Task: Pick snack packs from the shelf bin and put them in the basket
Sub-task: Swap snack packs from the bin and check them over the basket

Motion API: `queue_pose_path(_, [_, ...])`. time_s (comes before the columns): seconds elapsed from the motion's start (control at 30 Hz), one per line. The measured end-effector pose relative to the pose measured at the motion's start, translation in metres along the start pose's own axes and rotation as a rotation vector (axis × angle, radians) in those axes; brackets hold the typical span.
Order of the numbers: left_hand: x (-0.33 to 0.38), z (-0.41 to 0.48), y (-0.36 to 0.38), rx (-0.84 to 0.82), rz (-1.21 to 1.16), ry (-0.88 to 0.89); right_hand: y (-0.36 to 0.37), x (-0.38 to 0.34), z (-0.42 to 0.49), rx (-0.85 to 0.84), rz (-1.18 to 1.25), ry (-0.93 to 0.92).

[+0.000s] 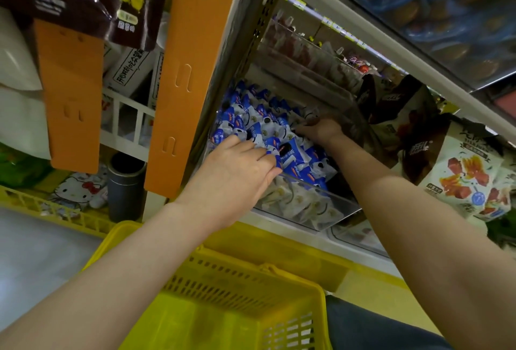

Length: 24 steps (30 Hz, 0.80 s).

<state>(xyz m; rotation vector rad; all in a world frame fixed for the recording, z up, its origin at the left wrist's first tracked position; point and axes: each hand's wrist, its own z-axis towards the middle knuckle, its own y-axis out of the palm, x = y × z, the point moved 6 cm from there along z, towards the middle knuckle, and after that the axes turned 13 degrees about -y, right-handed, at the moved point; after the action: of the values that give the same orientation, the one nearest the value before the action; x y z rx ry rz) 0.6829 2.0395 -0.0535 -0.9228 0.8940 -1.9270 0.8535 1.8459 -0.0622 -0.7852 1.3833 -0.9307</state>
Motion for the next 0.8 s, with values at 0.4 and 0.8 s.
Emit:
queue_pose_path(0.4, [0.007,-0.02,-0.022,-0.072,-0.201,-0.106,-0.054,-0.087,-0.142,0.533,-0.188,-0.814])
queue_pose_path(0.8, [-0.011,-0.134,0.049,-0.274,-0.858,-0.672,0.053,-0.033,-0.275,0.061,0.448,-0.549])
